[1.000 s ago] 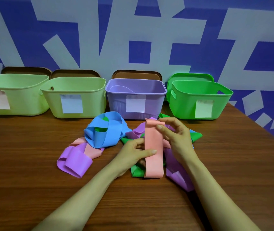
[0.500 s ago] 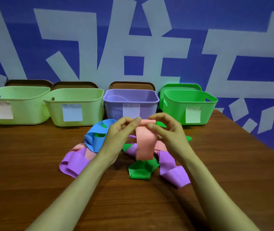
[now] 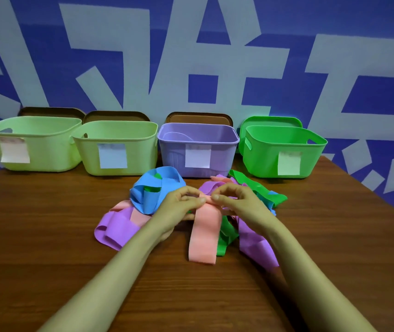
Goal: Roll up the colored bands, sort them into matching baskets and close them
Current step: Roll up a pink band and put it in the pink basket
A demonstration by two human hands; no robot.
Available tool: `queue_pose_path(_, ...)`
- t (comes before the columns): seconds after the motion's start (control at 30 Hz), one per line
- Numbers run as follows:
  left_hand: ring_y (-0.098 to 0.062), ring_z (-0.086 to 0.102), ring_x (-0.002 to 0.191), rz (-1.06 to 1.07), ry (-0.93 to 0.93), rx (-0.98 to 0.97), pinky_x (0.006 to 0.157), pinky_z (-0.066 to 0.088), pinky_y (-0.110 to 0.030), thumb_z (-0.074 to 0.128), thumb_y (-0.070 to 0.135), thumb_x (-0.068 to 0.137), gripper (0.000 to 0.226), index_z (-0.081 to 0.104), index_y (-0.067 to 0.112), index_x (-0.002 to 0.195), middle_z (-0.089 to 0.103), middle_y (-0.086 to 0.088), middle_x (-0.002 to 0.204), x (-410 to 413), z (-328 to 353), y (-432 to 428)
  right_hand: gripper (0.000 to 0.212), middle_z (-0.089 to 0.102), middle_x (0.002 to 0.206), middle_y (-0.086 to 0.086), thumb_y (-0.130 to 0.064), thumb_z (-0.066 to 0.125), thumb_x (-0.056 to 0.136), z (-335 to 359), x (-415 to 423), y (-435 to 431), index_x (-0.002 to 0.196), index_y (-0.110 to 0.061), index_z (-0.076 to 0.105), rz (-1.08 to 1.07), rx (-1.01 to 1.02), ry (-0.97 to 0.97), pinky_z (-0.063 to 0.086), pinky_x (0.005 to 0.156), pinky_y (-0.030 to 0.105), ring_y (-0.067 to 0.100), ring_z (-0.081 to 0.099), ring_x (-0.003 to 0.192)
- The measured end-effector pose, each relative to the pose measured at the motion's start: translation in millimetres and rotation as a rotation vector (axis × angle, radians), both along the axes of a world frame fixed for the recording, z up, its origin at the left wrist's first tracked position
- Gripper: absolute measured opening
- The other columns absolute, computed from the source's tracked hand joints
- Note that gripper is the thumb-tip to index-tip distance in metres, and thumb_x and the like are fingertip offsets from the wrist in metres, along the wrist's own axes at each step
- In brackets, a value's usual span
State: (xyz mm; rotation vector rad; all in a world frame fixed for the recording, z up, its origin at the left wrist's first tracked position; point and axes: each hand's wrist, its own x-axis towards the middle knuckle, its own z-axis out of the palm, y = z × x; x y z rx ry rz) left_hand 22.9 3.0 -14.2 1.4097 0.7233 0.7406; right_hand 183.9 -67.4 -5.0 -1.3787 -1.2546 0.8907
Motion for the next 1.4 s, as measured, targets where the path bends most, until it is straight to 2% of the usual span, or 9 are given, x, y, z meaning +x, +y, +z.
queue_pose_path(0.2, -0.015, 0.066, 0.089, 0.005, -0.028, -0.027, 0.072, 0.056, -0.024, 0.064, 0.008, 0.088, 0.014, 0.061, 0.012, 0.102, 0.064, -0.012, 0.104, 6.2, -17.5, 10.1, 0.015, 0.068, 0.098, 0.002, -0.014, 0.074, 0.081, -16.7, 5.8, 13.8, 0.094, -0.016, 0.067, -0.049, 0.021, -0.180, 0.053, 0.073, 0.030, 0.013, 0.062, 0.084)
queue_pose_path(0.4, -0.019, 0.064, 0.103, 0.010, -0.035, -0.063, 0.090, 0.051, -0.036, 0.064, 0.021, 0.089, 0.028, 0.060, 0.011, 0.114, 0.067, -0.011, 0.113, 9.6, -28.6, 6.3, 0.007, 0.067, 0.099, -0.007, -0.024, 0.064, 0.090, -26.0, 4.4, 11.5, 0.097, -0.023, 0.066, -0.085, 0.119, -0.375, 0.051, 0.081, 0.022, 0.006, 0.061, 0.094)
queue_pose_path(0.67, -0.019, 0.066, 0.104, -0.009, -0.120, -0.036, 0.092, 0.051, -0.033, 0.070, 0.023, 0.080, 0.034, 0.065, 0.010, 0.111, 0.072, -0.007, 0.107, 5.7, -25.5, 3.7, 0.021, 0.070, 0.100, 0.006, -0.001, 0.076, 0.076, -24.8, 0.0, 7.4, 0.087, -0.017, 0.067, -0.109, 0.231, -0.155, 0.054, 0.079, 0.029, 0.015, 0.065, 0.089)
queue_pose_path(0.77, -0.016, 0.069, 0.089, 0.016, -0.180, -0.061, 0.082, 0.054, -0.027, 0.067, 0.013, 0.083, 0.014, 0.068, 0.011, 0.097, 0.074, -0.005, 0.093, 7.7, -24.5, 0.8, 0.024, 0.070, 0.096, -0.001, 0.000, 0.079, 0.071, -26.0, -1.7, 5.4, 0.087, -0.015, 0.068, -0.075, 0.217, -0.086, 0.055, 0.083, 0.033, 0.021, 0.066, 0.093)
queue_pose_path(0.87, -0.013, 0.069, 0.085, 0.016, -0.224, -0.070, 0.074, 0.054, -0.020, 0.064, 0.006, 0.085, 0.014, 0.068, 0.012, 0.097, 0.075, -0.004, 0.092, 8.6, -25.4, -0.4, 0.034, 0.069, 0.101, -0.002, -0.010, 0.083, 0.069, -25.8, -2.5, 4.1, 0.096, -0.022, 0.066, -0.071, 0.187, -0.044, 0.054, 0.082, 0.028, 0.015, 0.065, 0.094)
queue_pose_path(0.97, -0.014, 0.069, 0.091, 0.026, -0.261, -0.072, 0.078, 0.054, -0.021, 0.063, 0.001, 0.085, 0.020, 0.067, 0.012, 0.101, 0.074, -0.005, 0.095, 7.9, -24.5, -1.6, 0.024, 0.069, 0.096, -0.002, -0.026, 0.075, 0.075, -23.3, -4.8, 1.8, 0.096, -0.019, 0.066, -0.114, 0.148, 0.022, 0.052, 0.073, 0.019, 0.008, 0.064, 0.087)
queue_pose_path(1.1, -0.012, 0.067, 0.092, 0.058, -0.250, -0.019, 0.080, 0.052, -0.022, 0.067, -0.002, 0.081, 0.026, 0.067, 0.016, 0.100, 0.073, -0.002, 0.097, 7.6, -25.7, -3.0, 0.007, 0.069, 0.086, 0.002, -0.013, 0.069, 0.085, -22.0, -5.2, 0.0, 0.089, -0.009, 0.067, -0.121, 0.140, 0.052, 0.050, 0.065, 0.017, 0.004, 0.063, 0.078)
queue_pose_path(1.23, -0.013, 0.070, 0.084, 0.048, -0.236, -0.120, 0.067, 0.054, -0.022, 0.067, 0.005, 0.083, 0.021, 0.060, 0.014, 0.101, 0.074, 0.001, 0.089, 8.4, -26.7, -6.2, 0.010, 0.068, 0.092, 0.012, -0.005, 0.071, 0.080, -23.9, -3.7, -0.3, 0.087, -0.011, 0.067, -0.117, 0.152, 0.150, 0.054, 0.072, 0.025, 0.014, 0.064, 0.082)
queue_pose_path(1.4, -0.010, 0.070, 0.083, 0.053, -0.273, -0.116, 0.067, 0.055, -0.022, 0.064, 0.014, 0.086, 0.007, 0.062, 0.011, 0.092, 0.074, -0.001, 0.085, 6.8, -22.4, -7.5, 0.018, 0.069, 0.091, 0.013, -0.001, 0.076, 0.072, -25.7, -2.3, 0.9, 0.084, -0.013, 0.069, -0.094, 0.180, 0.170, 0.052, 0.083, 0.040, 0.023, 0.063, 0.089)
